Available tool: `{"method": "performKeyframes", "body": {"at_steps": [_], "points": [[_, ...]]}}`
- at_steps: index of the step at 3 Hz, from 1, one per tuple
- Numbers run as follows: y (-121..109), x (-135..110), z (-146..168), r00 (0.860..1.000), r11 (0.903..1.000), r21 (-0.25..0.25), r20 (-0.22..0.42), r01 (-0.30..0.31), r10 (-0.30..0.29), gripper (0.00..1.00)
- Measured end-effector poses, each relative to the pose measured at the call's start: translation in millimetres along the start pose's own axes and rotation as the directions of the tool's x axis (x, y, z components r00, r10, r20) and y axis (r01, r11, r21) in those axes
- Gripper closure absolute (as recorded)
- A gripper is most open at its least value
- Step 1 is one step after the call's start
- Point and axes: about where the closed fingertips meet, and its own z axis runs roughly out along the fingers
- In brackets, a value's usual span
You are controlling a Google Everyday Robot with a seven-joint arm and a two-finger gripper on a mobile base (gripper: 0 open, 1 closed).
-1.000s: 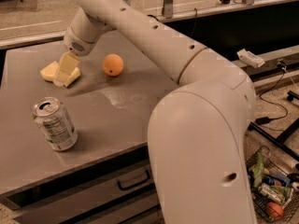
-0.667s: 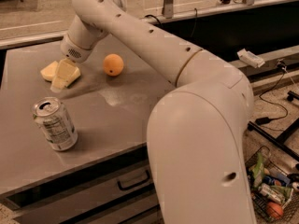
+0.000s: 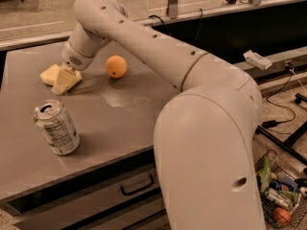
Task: Pick sponge
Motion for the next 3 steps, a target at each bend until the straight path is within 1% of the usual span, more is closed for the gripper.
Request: {"method": "performKeyframes", "body": {"at_steps": [1,2,3], "points": [[-4.5,0.4,-6.9,1.000,0.9999,0.014,0.010,-0.004,0.004,0.63],[-16.9,-4.0,-39.8,1.000,0.9981,0.059,0.022,0.015,-0.016,0.87],[-24.0,-17.7,-72.9,0.996,0.9948,0.075,0.048,0.068,-0.072,1.00]]}}
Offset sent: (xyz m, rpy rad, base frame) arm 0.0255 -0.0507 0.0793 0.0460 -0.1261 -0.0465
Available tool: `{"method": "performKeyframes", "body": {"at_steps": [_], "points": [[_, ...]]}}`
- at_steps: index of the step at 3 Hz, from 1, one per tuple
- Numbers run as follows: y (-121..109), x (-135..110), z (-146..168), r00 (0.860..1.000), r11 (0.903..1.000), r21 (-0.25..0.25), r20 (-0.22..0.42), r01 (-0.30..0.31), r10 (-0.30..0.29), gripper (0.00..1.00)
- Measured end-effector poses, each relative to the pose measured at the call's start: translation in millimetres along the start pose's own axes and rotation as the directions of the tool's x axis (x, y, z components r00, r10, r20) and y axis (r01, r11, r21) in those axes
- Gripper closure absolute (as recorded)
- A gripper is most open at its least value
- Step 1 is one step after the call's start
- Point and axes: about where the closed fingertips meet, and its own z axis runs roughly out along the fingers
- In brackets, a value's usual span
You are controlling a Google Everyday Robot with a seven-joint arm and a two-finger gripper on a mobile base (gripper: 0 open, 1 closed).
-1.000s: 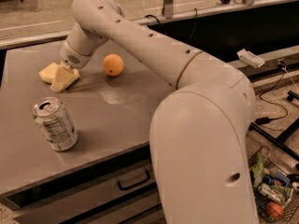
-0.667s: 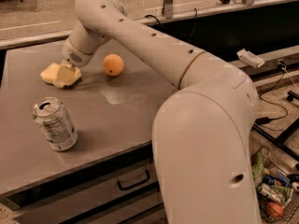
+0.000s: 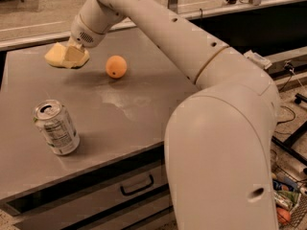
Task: Pick sponge
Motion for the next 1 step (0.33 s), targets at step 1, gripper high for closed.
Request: {"method": "performKeyframes", "body": {"at_steps": [1], "points": [[-0.3,-1.3,2.0,1.000,1.0000,-0.001,0.002,0.002,-0.002,1.00]]}}
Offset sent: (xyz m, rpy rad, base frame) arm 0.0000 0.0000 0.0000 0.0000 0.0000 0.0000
